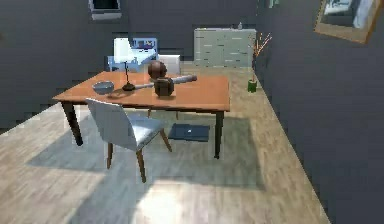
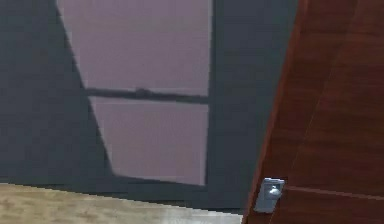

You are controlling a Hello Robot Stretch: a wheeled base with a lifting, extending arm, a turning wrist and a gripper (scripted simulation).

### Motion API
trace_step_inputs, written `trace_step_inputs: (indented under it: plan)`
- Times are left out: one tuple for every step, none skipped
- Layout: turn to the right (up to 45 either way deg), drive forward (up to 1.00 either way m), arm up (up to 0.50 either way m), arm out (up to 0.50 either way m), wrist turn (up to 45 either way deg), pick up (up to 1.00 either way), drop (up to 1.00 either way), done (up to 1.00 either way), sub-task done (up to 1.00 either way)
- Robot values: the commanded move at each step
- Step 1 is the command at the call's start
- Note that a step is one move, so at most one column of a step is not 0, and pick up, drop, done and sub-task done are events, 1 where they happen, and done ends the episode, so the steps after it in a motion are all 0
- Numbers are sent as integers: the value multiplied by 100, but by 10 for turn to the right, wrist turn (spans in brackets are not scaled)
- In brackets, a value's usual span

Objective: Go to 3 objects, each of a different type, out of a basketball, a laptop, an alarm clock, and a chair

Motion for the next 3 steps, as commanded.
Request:
trace_step_inputs:
  plan:
    - [0, 60, 0, 0, 0, 0, 0, 0, 0]
    - [-270, 0, 0, 0, 0, 0, 0, 0, 0]
    - [0, 0, 0, 0, 0, 0, 0, 100, 0]
